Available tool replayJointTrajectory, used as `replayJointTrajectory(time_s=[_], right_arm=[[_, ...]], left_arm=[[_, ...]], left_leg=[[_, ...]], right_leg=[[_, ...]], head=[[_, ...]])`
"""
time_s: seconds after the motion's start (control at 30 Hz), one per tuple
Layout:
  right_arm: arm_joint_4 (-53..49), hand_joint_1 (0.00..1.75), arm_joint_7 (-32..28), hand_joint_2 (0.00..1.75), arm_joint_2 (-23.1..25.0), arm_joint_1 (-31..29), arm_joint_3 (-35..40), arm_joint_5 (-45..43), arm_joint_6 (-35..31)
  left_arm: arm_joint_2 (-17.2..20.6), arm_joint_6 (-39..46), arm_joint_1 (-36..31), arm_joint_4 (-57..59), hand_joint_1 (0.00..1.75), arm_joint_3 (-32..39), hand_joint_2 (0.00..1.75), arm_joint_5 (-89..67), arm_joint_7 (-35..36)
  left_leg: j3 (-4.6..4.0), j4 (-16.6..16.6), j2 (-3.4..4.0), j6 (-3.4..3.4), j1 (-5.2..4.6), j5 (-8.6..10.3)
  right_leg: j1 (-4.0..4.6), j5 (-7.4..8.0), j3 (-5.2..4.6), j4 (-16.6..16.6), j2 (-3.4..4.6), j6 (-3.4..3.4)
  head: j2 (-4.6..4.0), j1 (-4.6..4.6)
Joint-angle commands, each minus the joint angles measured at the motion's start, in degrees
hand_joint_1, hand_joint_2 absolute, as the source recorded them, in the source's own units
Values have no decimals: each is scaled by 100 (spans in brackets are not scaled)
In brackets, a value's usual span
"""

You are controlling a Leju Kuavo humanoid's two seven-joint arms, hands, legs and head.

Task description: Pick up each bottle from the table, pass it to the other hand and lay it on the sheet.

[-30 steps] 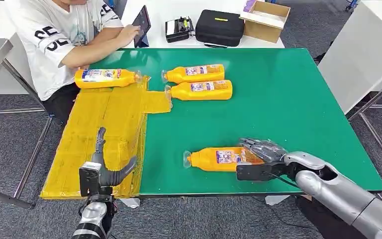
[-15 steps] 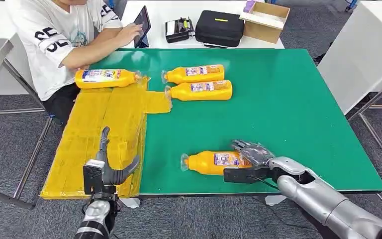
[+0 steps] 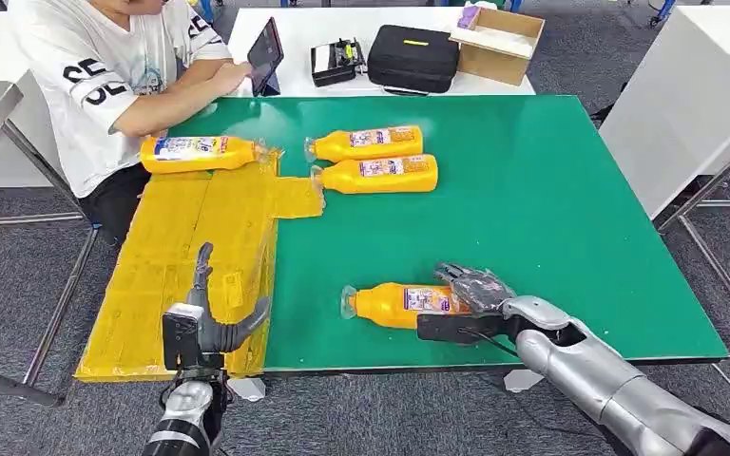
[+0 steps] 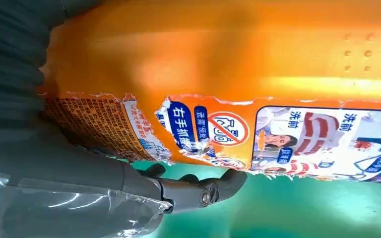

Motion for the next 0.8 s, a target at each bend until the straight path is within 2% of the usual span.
replayJointTrajectory(time_s=[0.03, 0.1, 0.13, 0.17, 0.2, 0.23, 0.27, 0.53, 0.57, 0.6, 0.63, 0.67, 0.8], right_arm=[[534, 145, -115, 175, 360, 332, -25, 35, -110], [534, 148, -115, 175, 360, 332, -25, 35, -110], [464, 143, -115, 175, 334, 377, -79, 86, -163], [456, 154, -114, 175, 333, 381, -94, 106, -173], [433, 173, -118, 175, 331, 401, -141, 114, -193], [393, 171, -128, 175, 338, 432, -195, 134, -223], [372, 175, -134, 175, 337, 444, -217, 144, -235], [-454, 175, -155, 175, 310, 897, -1184, 165, -802], [-576, 175, -186, 175, 429, 1037, -1458, 201, -1029], [-773, 175, -318, 175, 814, 1326, -2038, 371, -1494], [-916, 175, -346, 175, 1090, 1463, -2329, 535, -1677], [-1153, 175, -467, 175, 1698, 1713, -2876, 807, -2316], [-1308, 175, -320, 175, 1855, 1745, -2894, 1000, -2212]], left_arm=[[23, -34, -204, 380, 0, -55, 175, 23, 3], [23, -34, -204, 380, 0, -55, 175, 23, 3], [27, -40, -187, 362, 0, -65, 175, 16, 8], [27, -40, -184, 358, 0, -67, 175, 15, 10], [27, -41, -176, 344, 0, -64, 175, 17, 13], [29, -45, -167, 329, 0, -61, 175, 18, 17], [28, -45, -164, 325, 0, -60, 175, 18, 18], [46, -45, -12, 113, 0, 4, 175, 17, 41], [44, -45, 17, 71, 0, 24, 175, 7, 50], [29, -62, 110, -72, 0, 70, 175, 7, 61], [16, -84, 191, -196, 0, 95, 175, 5, 76], [-14, -133, 362, -449, 0, 124, 175, 22, 159], [-23, -160, 449, -578, 0, 114, 175, 11, 205]], left_leg=[[11, -6, -3, -4, 14, -1], [14, -5, 9, -4, 12, -1], [12, -6, 10, -5, 17, 0], [14, -5, 11, -5, 15, 0], [14, -5, 12, -3, 11, 0], [10, -9, 7, -6, 22, 1], [16, -4, 13, -4, 12, -1], [12, -3, 15, -3, 11, -3], [10, -2, 18, -3, 8, -3], [6, -1, 16, -3, 11, -5], [1, -3, 21, -2, 9, -3], [-2, -2, 22, -3, 13, -5], [-25, -1, 54, -8, 14, -14]], right_leg=[[17, 0, 20, -16, -13, -20], [16, 0, 20, -13, -5, -21], [22, 1, 21, -18, -8, -30], [19, 1, 19, -15, -2, -24], [14, 1, 17, -12, 0, -17], [29, 2, 22, -23, -13, -39], [15, 1, 19, -12, 2, -18], [16, -2, 19, -10, 0, -24], [12, -1, 15, -7, 6, -19], [16, -3, 15, -7, 2, -25], [13, -1, 10, -7, 10, -22], [18, -3, 10, -8, 9, -29], [19, -2, -21, 5, 48, -29]], head=[[0, 0], [0, 0], [0, -2], [0, 0], [0, 0], [0, -2], [0, 0], [0, 0], [0, 0], [0, 0], [0, 0], [0, 0], [0, -4]])
